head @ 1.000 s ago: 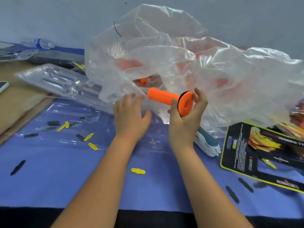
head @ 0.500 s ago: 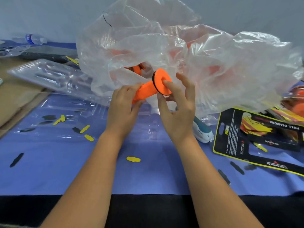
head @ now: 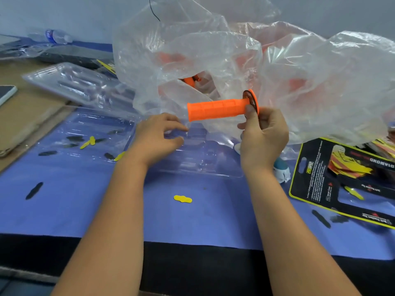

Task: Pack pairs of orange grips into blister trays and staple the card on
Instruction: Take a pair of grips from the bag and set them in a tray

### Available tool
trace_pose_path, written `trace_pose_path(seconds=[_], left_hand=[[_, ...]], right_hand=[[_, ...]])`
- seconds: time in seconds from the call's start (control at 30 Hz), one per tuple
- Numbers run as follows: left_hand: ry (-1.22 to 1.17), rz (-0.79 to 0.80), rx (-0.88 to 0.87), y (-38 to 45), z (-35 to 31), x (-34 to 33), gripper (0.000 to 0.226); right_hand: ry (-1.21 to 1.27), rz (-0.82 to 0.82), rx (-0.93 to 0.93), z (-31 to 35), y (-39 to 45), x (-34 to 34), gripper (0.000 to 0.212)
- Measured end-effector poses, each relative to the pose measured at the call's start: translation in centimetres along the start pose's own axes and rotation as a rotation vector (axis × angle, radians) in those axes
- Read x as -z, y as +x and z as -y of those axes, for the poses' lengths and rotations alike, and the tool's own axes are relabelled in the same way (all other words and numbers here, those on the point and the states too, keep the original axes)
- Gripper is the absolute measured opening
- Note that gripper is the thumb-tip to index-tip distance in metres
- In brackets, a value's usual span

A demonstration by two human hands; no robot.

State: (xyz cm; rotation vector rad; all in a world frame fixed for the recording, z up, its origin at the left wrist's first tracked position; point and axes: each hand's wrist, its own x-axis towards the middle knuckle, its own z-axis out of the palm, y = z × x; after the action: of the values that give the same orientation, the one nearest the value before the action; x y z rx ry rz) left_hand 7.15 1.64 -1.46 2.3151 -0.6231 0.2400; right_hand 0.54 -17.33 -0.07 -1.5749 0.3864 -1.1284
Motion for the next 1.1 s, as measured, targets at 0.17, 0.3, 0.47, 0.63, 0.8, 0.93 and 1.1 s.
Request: trace_pose_path(seconds=[0.17,0.3,0.47,0.63,0.8,0.93,1.1], left_hand=[[0.239,-0.052,0.077,0.4,0.7,-1.2,0.011],[0.143,-0.130,0.159,0.9,0.3,-2.1,0.029],[-0.697,-0.377,0.363,0.8,-0.3,-1.1,0.018],[-0.680,-0.183,0.252,0.3,-0.5,0.3,0.026],[-0.403,0.181,0.175,-0.2,0.0,0.0,0.023],[-0.627,0.178,0.260,-0.3,-0.5,0.3,0.039],[-0.514,0.169,0.240,0.0,-0.2,0.1,0.046]], right_hand=[[-0.148,0.087,0.160,-0.2,-0.3,-0.2,0.010],[-0.291,0.149,0.266,0.1,-1.2,-0.5,0.015],[-0.349,0.219,0.240,0.4,-1.8,-1.2,0.024],[-0.441,0.336,0.200,0.0,-2.9,-1.7,0.019],[-0.462,0.321,0.218,0.3,-3.0,-1.7,0.027],[-0.469,0.360,0.215,0.6,-2.9,-1.7,0.022],[-0.538,0.391,0.205,0.9,-3.7,-2.1,0.017]])
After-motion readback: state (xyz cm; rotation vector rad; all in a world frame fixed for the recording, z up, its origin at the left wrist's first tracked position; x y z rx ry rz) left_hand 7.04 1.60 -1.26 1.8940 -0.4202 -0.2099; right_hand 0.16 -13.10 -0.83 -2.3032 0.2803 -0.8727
